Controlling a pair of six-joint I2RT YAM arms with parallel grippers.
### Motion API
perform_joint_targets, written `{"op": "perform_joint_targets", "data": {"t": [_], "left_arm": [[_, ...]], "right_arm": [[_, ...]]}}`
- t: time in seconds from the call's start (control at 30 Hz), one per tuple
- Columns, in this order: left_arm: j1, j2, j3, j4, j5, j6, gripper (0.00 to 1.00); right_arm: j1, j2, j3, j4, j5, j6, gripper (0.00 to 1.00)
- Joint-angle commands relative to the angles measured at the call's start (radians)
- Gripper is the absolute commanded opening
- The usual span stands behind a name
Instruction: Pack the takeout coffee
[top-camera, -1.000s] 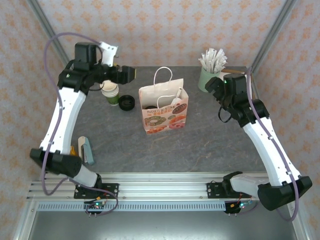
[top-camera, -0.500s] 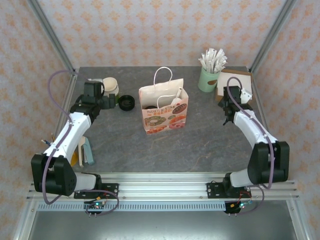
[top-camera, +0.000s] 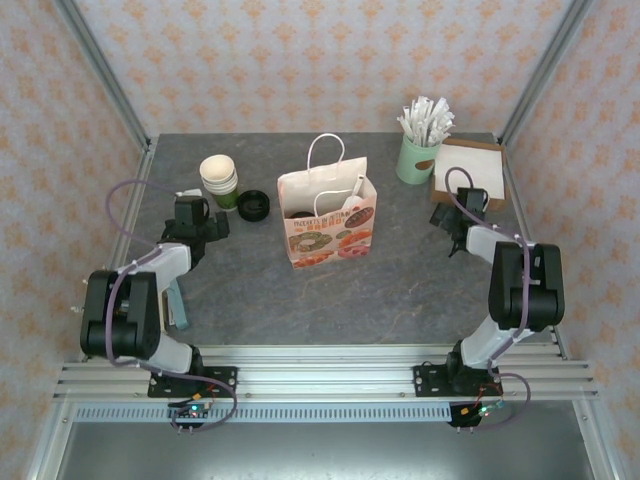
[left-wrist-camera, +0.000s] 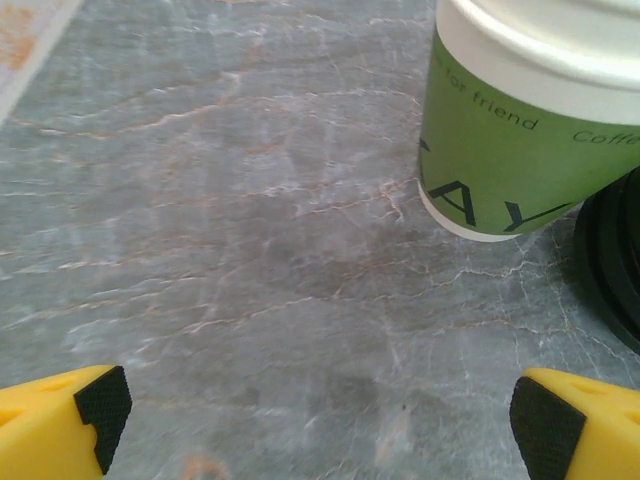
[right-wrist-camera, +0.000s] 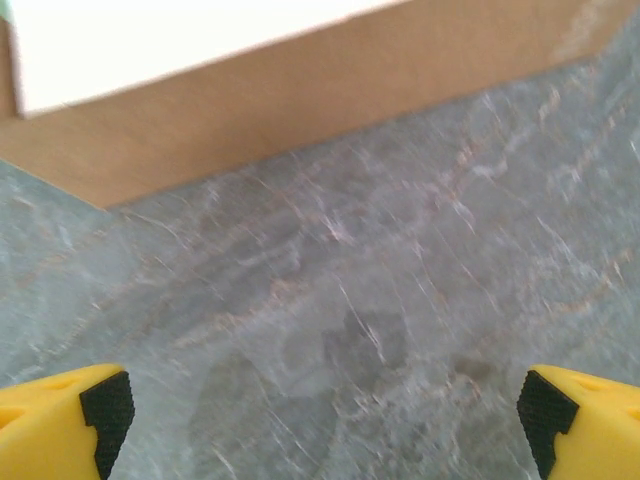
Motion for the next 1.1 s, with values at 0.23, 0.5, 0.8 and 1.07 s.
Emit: {"op": "perform_joint_targets", "data": {"t": [0.23, 0.5, 0.8, 1.07], "left_arm": [[0.002, -0.099, -0.253, 0.472, -0.011, -0.011, 1.00], [-0.099, 0.010, -0.297, 0.659, -0.140, 0.071, 1.00], [-0.118, -0.006, -0.294, 0.632, -0.253, 0.041, 1.00], [-0.117, -0.010, -0.292, 0.620, -0.247, 0.043, 1.00]], "right_arm": [[0.036, -0.057, -0.088, 0.176, 0.052, -0.083, 1.00], [0.041, -0.137, -0.219, 0.338, 0.066, -0.080, 0.99], [0.124, -0.144, -0.441, 0.728, 0.202, -0.130, 0.99], [0.109, -0.134, -0.421, 0.701, 0.135, -0.138, 0.99]]}}
